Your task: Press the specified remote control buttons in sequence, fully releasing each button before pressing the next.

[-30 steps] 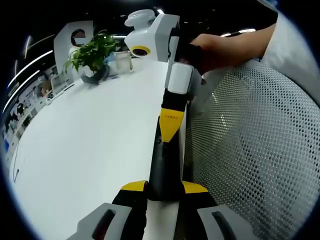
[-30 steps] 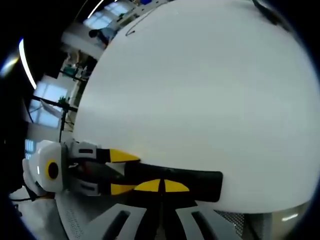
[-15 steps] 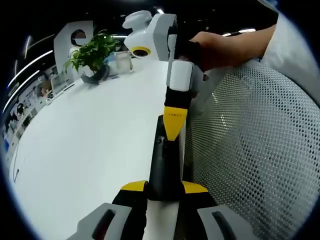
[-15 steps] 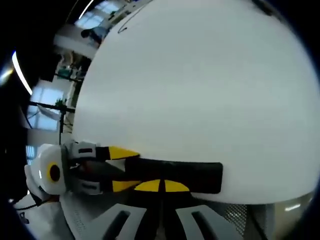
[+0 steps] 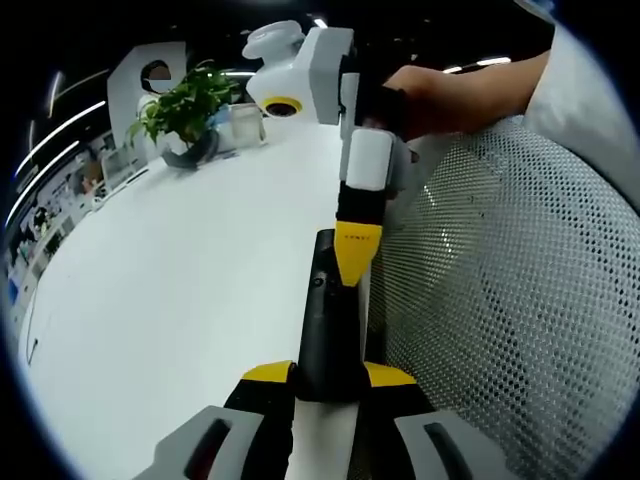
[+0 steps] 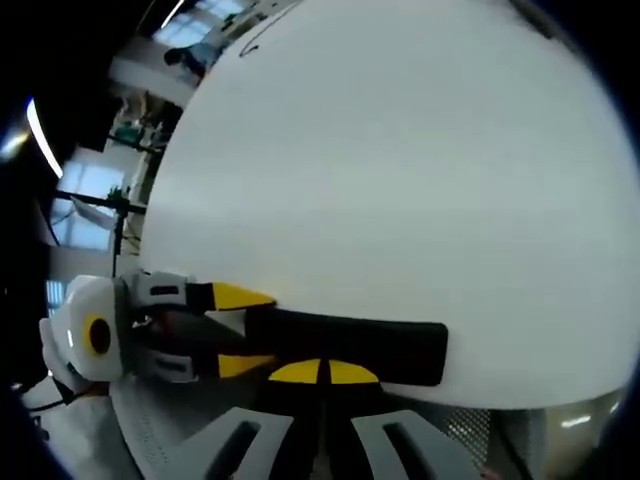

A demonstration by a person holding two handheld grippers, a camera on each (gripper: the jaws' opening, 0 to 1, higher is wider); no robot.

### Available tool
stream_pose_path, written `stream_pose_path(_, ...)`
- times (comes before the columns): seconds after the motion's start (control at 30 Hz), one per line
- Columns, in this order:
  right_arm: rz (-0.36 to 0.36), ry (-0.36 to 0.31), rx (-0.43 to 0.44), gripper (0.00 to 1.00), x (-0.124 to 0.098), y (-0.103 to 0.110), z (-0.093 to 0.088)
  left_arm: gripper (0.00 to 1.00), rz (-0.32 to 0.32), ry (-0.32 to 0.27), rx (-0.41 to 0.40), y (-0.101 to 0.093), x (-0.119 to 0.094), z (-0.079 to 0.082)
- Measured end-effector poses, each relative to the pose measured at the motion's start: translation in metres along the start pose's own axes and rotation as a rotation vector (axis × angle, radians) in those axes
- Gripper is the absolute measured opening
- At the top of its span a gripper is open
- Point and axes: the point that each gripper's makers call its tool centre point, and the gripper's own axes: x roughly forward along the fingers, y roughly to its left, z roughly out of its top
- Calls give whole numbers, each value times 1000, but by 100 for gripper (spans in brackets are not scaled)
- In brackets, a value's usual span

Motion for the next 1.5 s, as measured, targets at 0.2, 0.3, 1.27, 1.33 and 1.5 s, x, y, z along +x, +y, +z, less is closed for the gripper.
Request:
stream_pose_path(0.2, 0, 1, -15, 0, 1, 0, -1, 25, 0, -2, 0, 0, 0, 0)
stream_pose_path(0.3, -14, 4, -47, 0, 1, 1, -1, 25, -1, -2, 1, 0, 0, 0)
stream_pose_path(1.27, 79, -48, 10, 0, -3, 9, 6, 24, 0, 23, 4, 0, -6, -5)
stream_pose_path(1.33, 78, -58, 5, 0, -3, 10, 7, 24, 0, 23, 2, 0, -5, -5)
stream_pose_path(1.5, 93, -62, -24, 0, 1, 16, 10, 25, 0, 25, 1, 0, -5, -5)
